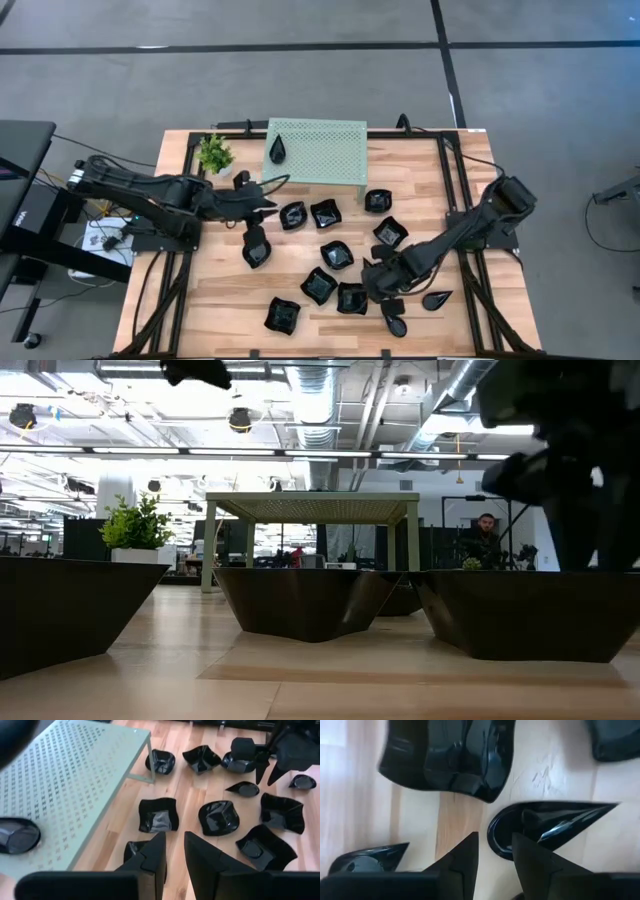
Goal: Pick & Place Mini shaped plates
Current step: Stack the drop shaped plate on top of the other drop shaped plate on the shelf
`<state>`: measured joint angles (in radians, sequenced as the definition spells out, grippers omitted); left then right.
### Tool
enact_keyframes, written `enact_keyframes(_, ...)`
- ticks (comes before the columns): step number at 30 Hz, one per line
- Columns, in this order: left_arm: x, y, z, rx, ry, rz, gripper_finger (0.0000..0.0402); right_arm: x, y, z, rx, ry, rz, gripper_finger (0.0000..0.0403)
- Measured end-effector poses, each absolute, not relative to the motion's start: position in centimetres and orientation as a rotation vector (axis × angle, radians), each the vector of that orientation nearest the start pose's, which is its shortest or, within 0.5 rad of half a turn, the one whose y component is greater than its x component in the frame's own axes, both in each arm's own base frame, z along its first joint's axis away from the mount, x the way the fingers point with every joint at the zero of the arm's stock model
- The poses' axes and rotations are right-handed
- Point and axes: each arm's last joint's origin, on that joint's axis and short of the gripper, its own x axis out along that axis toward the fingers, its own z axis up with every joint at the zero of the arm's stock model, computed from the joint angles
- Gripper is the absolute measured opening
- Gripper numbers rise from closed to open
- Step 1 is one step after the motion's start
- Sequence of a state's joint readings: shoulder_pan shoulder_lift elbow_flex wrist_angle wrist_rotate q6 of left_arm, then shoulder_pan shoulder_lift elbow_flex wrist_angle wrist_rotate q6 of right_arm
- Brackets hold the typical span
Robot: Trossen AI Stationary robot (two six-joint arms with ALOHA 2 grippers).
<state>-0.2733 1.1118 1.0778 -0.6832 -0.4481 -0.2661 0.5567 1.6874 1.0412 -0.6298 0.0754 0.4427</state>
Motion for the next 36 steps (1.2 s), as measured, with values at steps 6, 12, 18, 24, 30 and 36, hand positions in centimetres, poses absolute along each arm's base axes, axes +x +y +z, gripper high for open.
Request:
enact_keyframes(6,20.5,-4.5,31.2,0.006,0.669,0.259,0.0071,27.0,16.5,15.8,-0.018,1.311,0.113,0.0113)
enact_keyframes(12,20.9,-4.5,30.5,0.007,0.67,0.259,0.0071,27.0,16.7,14.4,-0.014,1.367,0.095,0.0113)
enact_keyframes(18,21.0,-4.6,30.7,-0.004,0.64,0.258,0.0071,27.3,16.5,14.1,-0.028,1.36,0.066,0.0108)
enact_keyframes(24,21.2,-4.6,30.9,-0.013,0.612,0.255,0.0071,27.8,16.3,14.2,0.001,1.321,0.072,0.0052)
enact_keyframes(30,21.4,-4.7,31.2,-0.03,0.579,0.243,0.0071,28.7,16.2,14.4,0.09,1.275,0.047,0.001)
enact_keyframes(36,22.0,-4.9,31.1,0.004,0.567,0.219,0.0071,29.7,15.9,16.3,0.075,1.306,0.018,0.0004)
